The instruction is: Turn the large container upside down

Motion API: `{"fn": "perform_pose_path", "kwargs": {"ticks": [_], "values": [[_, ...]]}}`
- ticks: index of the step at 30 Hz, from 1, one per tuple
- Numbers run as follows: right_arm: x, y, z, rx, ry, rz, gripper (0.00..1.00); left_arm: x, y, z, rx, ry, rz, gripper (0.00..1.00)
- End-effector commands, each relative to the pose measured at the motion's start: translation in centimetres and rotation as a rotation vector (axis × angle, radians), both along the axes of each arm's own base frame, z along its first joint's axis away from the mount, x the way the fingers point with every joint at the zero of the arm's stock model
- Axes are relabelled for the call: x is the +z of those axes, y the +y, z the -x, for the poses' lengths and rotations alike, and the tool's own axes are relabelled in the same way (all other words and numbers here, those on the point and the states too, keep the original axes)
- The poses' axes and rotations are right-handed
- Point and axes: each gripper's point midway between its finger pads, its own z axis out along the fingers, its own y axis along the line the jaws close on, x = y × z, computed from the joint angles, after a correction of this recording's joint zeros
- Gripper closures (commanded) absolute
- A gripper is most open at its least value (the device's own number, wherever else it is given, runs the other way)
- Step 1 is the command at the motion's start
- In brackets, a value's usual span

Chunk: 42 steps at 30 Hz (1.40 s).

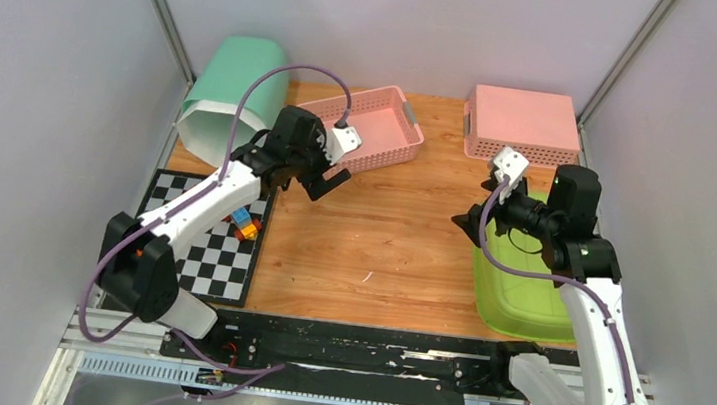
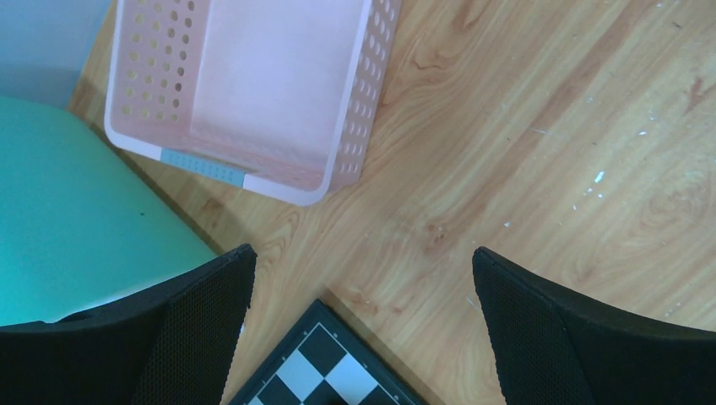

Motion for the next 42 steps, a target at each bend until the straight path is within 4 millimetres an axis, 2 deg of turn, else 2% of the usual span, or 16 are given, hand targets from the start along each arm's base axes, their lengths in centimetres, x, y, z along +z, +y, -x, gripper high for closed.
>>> {"fn": "perform_pose_path", "kwargs": {"ticks": [1, 9, 15, 24, 30, 42], "values": [[-2.0, 0.9, 2.3, 0.024, 0.124, -0.054, 0.01, -0.7, -0.9, -2.8, 0.013, -0.001, -0.016, 0.00], [-4.7, 0.8, 2.4, 0.006, 0.177, -0.047, 0.00, -3.4, -2.4, -6.4, 0.034, 0.034, -0.043, 0.00], [-5.2, 0.8, 2.3, 0.008, 0.144, -0.035, 0.00, -5.4, -2.9, -8.2, 0.037, 0.053, -0.084, 0.01], [-5.5, 0.8, 2.3, 0.011, 0.125, -0.030, 0.00, -7.7, -3.9, -9.6, 0.023, 0.089, -0.107, 0.10], [-5.6, 0.8, 2.3, 0.012, 0.123, -0.026, 0.00, -9.0, -4.4, -10.3, 0.018, 0.113, -0.114, 0.17], [-5.8, 0.7, 2.2, 0.009, 0.120, -0.019, 0.00, -10.6, -4.9, -10.5, 0.005, 0.150, -0.117, 0.42]]}}
